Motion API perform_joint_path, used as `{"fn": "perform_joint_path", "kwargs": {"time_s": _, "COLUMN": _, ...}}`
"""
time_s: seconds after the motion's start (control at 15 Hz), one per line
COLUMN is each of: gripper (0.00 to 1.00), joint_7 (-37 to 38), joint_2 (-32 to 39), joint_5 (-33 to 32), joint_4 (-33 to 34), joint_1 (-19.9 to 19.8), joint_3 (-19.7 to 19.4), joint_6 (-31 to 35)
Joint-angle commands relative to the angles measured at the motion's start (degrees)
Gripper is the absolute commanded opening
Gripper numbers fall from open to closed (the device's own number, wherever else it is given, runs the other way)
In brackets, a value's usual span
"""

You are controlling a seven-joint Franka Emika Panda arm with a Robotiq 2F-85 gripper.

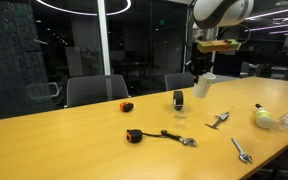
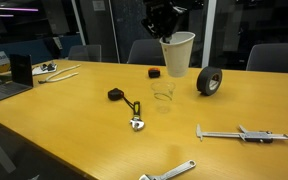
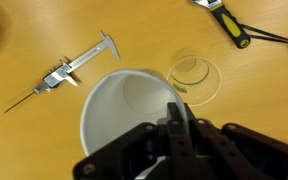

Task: Pick the white cup and put it in the clear cup

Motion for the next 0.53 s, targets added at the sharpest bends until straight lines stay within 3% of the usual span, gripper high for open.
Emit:
{"fn": "perform_joint_path", "kwargs": {"time_s": 0.0, "gripper": 0.06, "joint_7": 3.34, "joint_2": 2.25, "joint_5": -0.51, "joint_4": 4.53, "joint_1": 1.57, "joint_3": 2.02, "joint_6": -2.03}}
{"fn": "perform_joint_path", "kwargs": {"time_s": 0.47, "gripper": 0.07, "joint_7": 3.35, "joint_2": 7.45, "joint_5": 1.02, "joint_4": 7.55, "joint_1": 3.80, "joint_3": 2.59, "joint_6": -0.96}}
